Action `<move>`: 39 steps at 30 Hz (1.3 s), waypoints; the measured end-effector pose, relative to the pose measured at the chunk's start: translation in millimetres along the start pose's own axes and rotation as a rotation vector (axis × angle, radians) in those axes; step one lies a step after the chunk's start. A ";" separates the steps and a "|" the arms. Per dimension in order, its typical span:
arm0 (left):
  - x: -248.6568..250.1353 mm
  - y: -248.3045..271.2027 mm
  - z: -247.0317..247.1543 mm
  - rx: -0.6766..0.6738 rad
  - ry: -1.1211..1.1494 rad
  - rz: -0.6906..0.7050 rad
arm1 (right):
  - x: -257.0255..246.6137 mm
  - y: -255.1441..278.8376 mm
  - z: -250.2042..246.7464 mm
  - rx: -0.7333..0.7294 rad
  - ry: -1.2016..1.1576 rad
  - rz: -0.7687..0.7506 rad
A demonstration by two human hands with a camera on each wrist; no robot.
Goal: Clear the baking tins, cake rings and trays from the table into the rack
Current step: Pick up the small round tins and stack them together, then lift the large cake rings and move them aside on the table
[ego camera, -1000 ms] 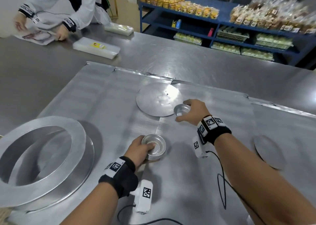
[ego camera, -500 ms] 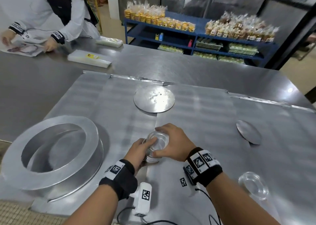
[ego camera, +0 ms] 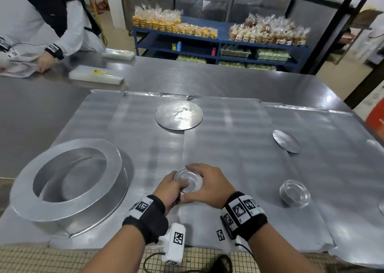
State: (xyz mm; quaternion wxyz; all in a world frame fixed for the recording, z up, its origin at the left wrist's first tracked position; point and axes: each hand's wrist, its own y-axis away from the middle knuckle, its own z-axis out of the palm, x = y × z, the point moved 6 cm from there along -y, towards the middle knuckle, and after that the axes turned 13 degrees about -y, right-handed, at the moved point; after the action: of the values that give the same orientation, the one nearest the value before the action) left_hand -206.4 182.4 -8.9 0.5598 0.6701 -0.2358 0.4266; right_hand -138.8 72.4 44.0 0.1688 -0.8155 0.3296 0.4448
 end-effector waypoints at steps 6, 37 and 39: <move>-4.2 3.4 23.0 -0.048 -0.026 -0.005 | 15.0 24.1 -15.1 0.007 -0.109 0.051; -3.5 -59.3 223.3 0.069 -0.206 -0.027 | 230.4 138.1 -243.0 0.341 -0.085 0.641; 1.2 -59.8 229.3 0.091 -0.220 -0.024 | 239.4 139.1 -237.7 0.324 -0.231 0.675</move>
State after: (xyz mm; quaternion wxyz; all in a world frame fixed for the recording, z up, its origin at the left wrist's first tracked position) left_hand -87.7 -19.9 -42.8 0.5047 0.7403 -0.2684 0.3538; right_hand 4.1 -256.5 -23.8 0.1756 -0.5686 0.6242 0.5062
